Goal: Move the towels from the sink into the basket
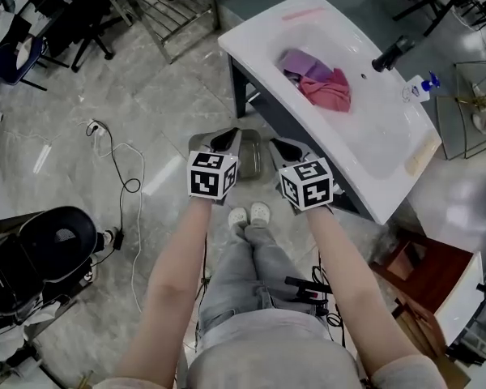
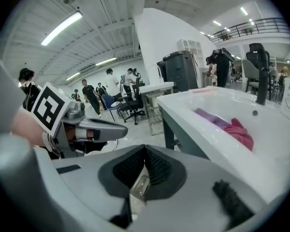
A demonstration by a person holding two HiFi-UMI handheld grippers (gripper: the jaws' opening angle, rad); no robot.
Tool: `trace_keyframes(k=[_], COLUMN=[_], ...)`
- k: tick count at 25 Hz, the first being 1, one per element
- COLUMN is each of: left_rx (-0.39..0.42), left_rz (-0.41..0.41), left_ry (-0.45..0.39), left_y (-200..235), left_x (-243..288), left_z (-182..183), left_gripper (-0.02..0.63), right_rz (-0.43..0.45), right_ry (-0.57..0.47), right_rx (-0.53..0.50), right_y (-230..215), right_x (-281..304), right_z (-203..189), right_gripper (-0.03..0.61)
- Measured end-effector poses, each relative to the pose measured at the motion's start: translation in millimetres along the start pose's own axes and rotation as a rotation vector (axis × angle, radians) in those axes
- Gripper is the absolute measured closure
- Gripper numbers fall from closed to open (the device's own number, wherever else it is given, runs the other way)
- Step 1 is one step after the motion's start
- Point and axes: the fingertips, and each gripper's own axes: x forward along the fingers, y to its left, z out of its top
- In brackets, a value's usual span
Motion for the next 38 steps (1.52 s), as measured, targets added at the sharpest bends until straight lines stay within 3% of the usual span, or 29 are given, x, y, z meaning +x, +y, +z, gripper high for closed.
trace_keyframes(k=[17,38], left_rx=[0.125,0.19], left_rz=[-0.084,-0.149], left_ry=[-0.175,-0.402], left_y=[-43,-83], left_x=[-24,-92], left_z=[118,214], left_gripper=[0.606,0.606], right_rz=[-0.041,-0.101], right_ry=[-0.139,-0.382], right_rx=[-0.037,-0.151], right_y=[-10,17], right_x=[-43,-130], right_z=[80,186], right_gripper=[0.56,0.56])
